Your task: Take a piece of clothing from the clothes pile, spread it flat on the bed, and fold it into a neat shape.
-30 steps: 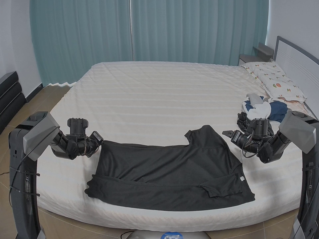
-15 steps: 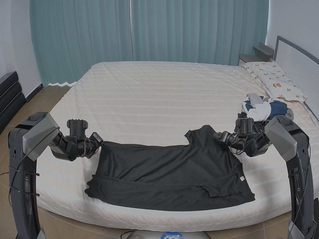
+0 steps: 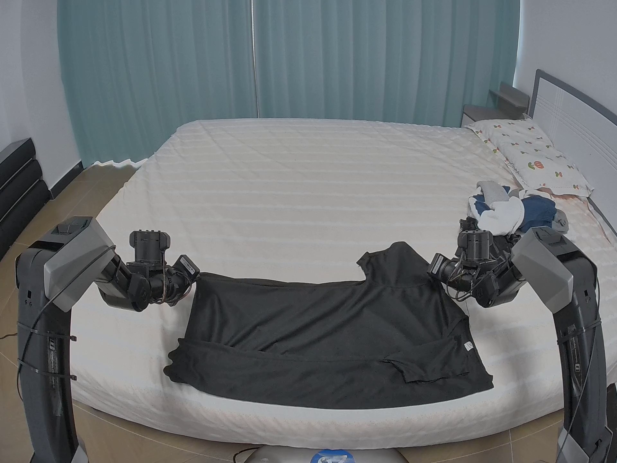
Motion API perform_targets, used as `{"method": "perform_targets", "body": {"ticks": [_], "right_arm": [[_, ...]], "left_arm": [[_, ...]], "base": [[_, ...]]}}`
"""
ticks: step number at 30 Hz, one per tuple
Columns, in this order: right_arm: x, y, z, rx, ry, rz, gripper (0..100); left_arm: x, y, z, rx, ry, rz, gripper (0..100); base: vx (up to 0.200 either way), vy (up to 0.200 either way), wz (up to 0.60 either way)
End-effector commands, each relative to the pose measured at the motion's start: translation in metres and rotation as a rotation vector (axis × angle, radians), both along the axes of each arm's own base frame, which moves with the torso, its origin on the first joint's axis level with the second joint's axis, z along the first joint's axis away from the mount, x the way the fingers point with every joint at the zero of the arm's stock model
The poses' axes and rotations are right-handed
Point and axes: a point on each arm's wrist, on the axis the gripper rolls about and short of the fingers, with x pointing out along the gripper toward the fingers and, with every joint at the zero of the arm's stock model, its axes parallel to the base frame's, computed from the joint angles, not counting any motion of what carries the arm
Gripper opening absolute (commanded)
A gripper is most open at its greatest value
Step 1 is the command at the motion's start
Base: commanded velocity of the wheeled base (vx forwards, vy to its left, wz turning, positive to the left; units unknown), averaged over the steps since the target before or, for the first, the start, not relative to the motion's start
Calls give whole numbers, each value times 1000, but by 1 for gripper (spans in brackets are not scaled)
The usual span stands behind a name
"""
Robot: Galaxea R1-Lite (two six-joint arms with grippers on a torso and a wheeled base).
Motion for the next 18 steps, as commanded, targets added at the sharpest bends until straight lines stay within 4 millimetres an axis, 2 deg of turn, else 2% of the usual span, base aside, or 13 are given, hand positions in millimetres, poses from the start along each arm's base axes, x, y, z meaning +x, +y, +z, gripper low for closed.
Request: {"method": "perform_targets", "body": {"ticks": [1, 8, 14, 15, 18], "right_arm": [[-7, -6, 14, 36, -15, -9, 0], [-10, -16, 21, 69, -53, 6, 0], [-13, -24, 34, 97, -99, -19, 0], [-18, -28, 47, 129, -150, -30, 0], [-30, -32, 42, 146, -131, -3, 0]], "left_arm": [[1, 2, 0, -1, -4, 4, 0], [1, 2, 1, -1, -7, 4, 0], [3, 3, 6, 0, -33, 8, 0], [2, 4, 10, -1, -58, 10, 0], [1, 7, 10, 2, -60, 14, 0]], "base": [[0, 0, 0], [0, 0, 0], [0, 0, 0], [0, 0, 0], [0, 0, 0]]}}
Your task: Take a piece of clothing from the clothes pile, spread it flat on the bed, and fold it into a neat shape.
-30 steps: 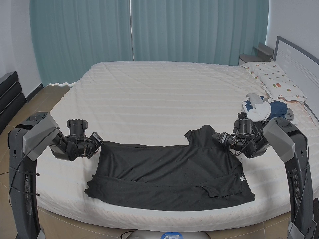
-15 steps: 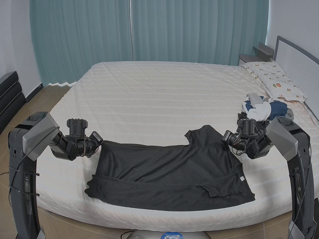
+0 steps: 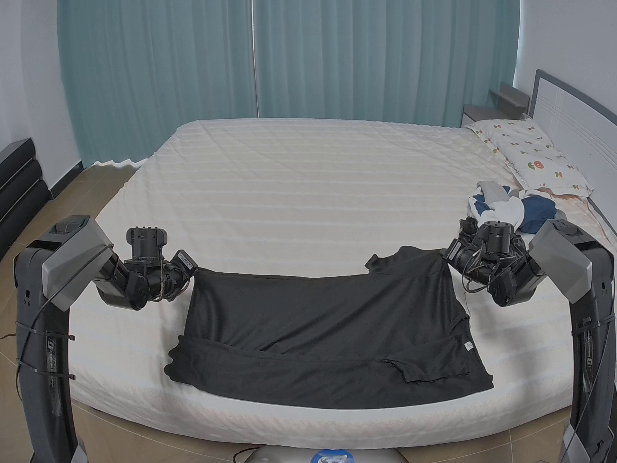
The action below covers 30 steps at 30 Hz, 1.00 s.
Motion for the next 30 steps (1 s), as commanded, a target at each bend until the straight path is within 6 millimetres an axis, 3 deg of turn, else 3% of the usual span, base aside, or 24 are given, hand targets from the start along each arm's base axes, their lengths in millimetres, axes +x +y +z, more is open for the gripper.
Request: {"method": "perform_targets", "body": {"ticks": [1, 10, 16, 30], "right_arm": [[-16, -7, 9, 28, -7, 20, 0], [-26, -2, 10, 46, -68, 47, 0], [-28, 12, -9, 35, -31, 84, 0], [-44, -8, 4, 54, -86, 61, 0]], "left_arm": [[-2, 3, 3, 3, -13, 8, 0], [-8, 11, 15, -2, -28, 24, 0], [-13, 15, 22, -3, -42, 32, 0], [-20, 16, 17, -33, -20, -33, 0]], "base": [[0, 0, 0], [0, 0, 0], [0, 0, 0], [0, 0, 0]]}}
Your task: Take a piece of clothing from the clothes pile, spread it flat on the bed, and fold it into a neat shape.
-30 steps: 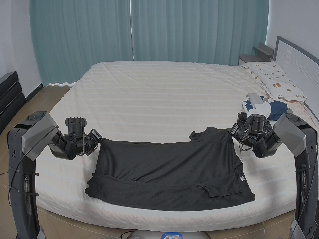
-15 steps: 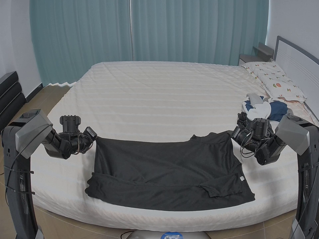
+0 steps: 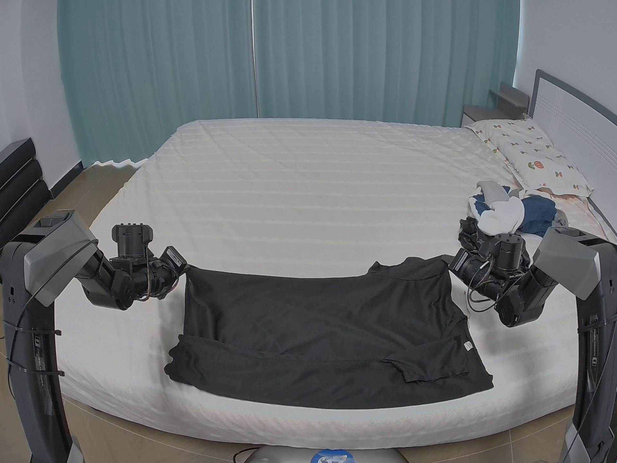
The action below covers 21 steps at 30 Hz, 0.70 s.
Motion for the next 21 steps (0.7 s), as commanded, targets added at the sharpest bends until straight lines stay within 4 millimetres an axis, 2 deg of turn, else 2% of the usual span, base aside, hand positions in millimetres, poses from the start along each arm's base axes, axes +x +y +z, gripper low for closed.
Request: {"method": "perform_targets", "body": {"ticks": [1, 8, 21], "right_arm": [[-9, -7, 6, 7, -6, 5, 0], [-32, -9, 0, 24, 7, 62, 0], [-59, -12, -6, 26, 73, 99, 0]], "left_arm": [[-3, 4, -2, -13, 11, -18, 0], [-13, 7, -5, 25, 0, -83, 0], [-31, 15, -7, 60, -13, -202, 0]], "base": [[0, 0, 0], [0, 0, 0], [0, 0, 0]]}}
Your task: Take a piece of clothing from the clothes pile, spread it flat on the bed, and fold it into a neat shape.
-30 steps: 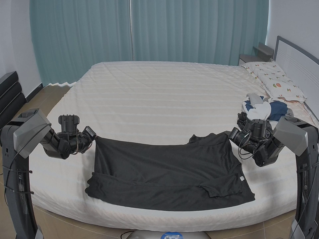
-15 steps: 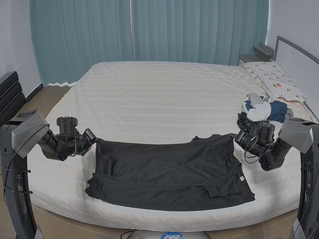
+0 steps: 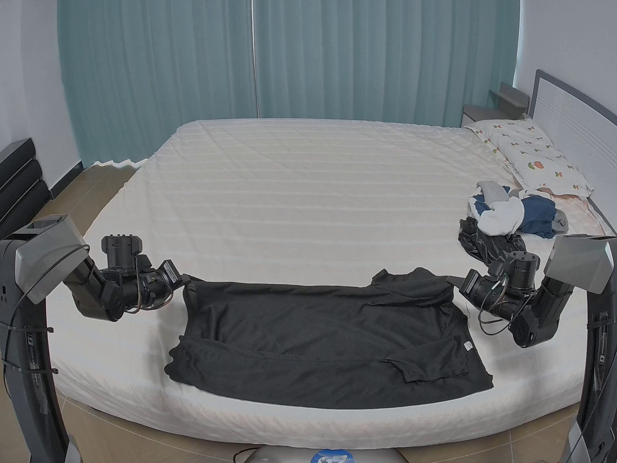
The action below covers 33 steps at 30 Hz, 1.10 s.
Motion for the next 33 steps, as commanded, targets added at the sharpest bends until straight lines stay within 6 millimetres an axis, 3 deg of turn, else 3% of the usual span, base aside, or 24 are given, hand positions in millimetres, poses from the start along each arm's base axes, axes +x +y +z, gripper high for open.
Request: {"method": "perform_targets", "body": {"ticks": [1, 11, 33], "right_arm": [[-10, -2, 2, 1, 23, 5, 0], [-37, -9, -9, -44, 88, 64, 0], [-67, -38, -14, -29, 122, 121, 0]], "left_arm": [[-8, 5, 0, 6, 5, -22, 0], [-28, 12, -4, 32, 4, -167, 0], [-38, 28, -5, 10, -4, -221, 0]], "base": [[0, 0, 0], [0, 0, 0], [0, 0, 0]]}}
